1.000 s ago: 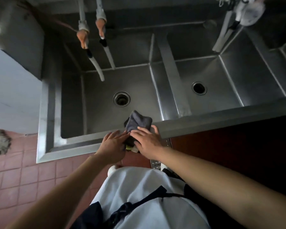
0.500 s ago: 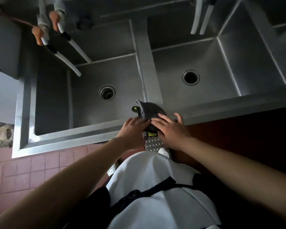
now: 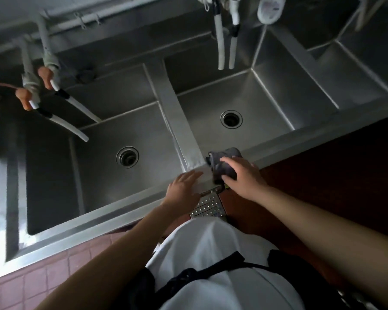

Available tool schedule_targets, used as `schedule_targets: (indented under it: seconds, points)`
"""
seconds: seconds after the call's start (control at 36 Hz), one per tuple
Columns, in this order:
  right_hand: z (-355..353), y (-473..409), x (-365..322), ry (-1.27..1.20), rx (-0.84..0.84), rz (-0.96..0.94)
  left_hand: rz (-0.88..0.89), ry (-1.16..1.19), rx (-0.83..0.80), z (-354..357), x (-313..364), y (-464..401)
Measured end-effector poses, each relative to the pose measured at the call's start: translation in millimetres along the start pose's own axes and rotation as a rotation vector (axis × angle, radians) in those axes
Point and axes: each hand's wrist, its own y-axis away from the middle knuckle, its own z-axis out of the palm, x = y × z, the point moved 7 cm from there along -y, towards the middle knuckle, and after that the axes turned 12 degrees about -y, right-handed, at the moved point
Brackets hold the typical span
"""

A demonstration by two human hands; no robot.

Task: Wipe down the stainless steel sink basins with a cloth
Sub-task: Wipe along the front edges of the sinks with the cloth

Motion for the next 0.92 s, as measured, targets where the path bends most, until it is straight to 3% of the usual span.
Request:
schedule_targets:
  seconds: [0.11,0.22,0.28,0.39,0.64,0.92]
  points:
    - [4.0,-12.7,-7.5,-0.009,0.124,0.147,-0.151,-0.098,-0.004,-3.8,-58.8,26.5]
    - [32.8,-28.7,3.0,0.136,0.012,0.427,-0.299,-0.14,0.023,-6.9,-112.1,57.7]
    - [53.0,-27.9,5.3,0.226,-0.024,0.476,-0.349,-0.146,0.036,-5.8,-132.4,74.3]
    - [82.2,-14.4,-8.5,0.333,0.053,0.398,-0.355,-0.147,0.018,-0.7,-165.7,102.4]
    - [94.8,12.1,-47.7,0.316,0.218,0.418,-0.132,-0.208,0.03,4.1,-200.2,129.1]
    - [105.7,28.8,-60.2,0.347,0.034,0.357,-0.108,-0.201,-0.05,-2.7,-204.9,126.7]
